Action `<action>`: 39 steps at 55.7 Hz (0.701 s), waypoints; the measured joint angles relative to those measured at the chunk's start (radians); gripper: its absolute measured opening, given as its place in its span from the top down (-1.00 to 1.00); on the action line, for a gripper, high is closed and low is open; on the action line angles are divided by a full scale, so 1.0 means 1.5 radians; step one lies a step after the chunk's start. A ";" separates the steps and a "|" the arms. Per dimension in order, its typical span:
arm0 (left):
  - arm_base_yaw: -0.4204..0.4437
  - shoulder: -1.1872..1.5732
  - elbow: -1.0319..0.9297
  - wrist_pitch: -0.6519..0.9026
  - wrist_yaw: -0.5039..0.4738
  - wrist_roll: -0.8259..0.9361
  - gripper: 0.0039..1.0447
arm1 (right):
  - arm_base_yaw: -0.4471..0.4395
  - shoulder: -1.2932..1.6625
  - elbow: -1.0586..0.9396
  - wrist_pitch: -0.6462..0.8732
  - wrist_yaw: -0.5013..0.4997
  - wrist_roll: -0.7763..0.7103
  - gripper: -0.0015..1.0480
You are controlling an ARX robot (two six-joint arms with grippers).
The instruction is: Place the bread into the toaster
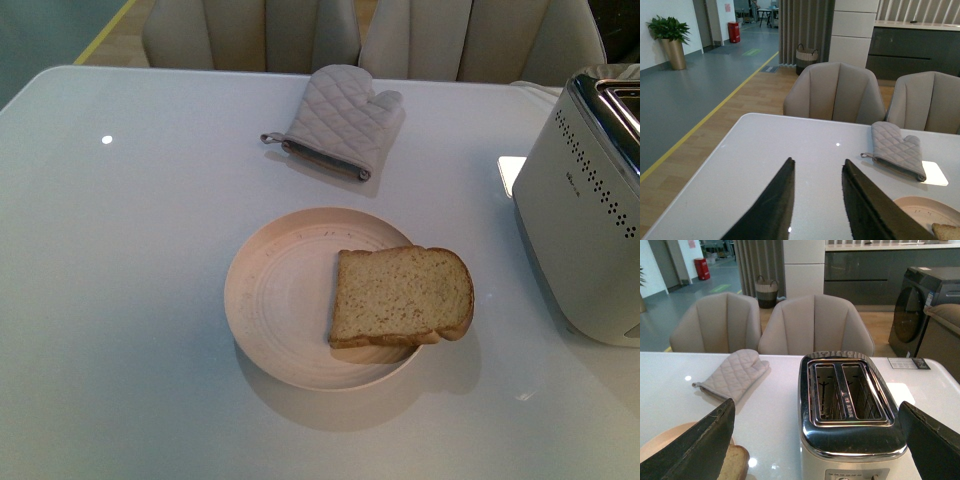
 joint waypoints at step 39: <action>0.000 -0.001 0.000 0.000 0.000 0.001 -0.86 | 0.140 0.206 0.054 -0.081 0.206 0.152 -0.83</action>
